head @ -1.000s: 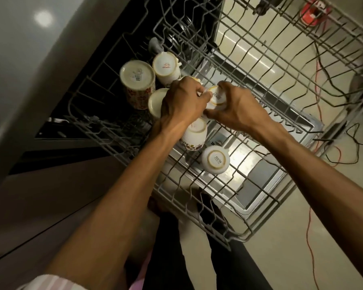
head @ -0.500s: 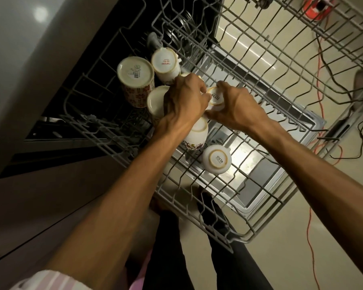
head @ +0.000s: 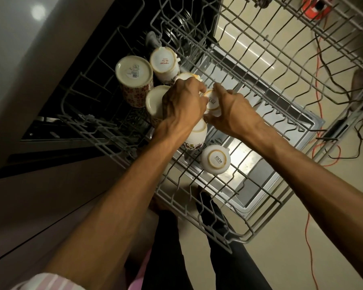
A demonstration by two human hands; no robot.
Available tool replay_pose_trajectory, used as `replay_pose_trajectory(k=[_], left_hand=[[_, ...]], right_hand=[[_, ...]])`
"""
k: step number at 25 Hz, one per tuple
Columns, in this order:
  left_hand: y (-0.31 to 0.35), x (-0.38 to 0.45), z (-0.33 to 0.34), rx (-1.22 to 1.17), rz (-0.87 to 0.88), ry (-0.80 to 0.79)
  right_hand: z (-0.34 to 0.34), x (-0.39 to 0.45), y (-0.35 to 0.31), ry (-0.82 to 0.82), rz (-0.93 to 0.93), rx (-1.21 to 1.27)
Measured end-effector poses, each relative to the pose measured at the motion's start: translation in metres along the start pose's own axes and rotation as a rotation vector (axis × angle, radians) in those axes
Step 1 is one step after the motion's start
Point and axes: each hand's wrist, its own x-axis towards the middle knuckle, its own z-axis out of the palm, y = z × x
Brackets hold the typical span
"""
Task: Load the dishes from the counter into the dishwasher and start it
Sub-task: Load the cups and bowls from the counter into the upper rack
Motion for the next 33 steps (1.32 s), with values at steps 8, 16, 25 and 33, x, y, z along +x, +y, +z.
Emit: replay_pose_trajectory(k=[8, 16, 25, 33], left_hand=[[0.006, 0.000, -0.002, 0.033, -0.017, 0.019], [0.004, 0.000, 0.002, 0.014, -0.016, 0.024], [0.001, -0.037, 0.009, -0.089, 0.105, 0.148], [-0.009, -0.092, -0.014, -0.291, 0.049, 0.168]], right_hand=[[0.000, 0.000, -0.001, -0.103, 0.001, -0.025], [0.004, 0.001, 0.005, -0.078, -0.023, 0.001], [-0.003, -0.044, 0.000, 0.133, 0.016, 0.244], [-0.015, -0.094, -0.028, 0.249, -0.011, 0.297]])
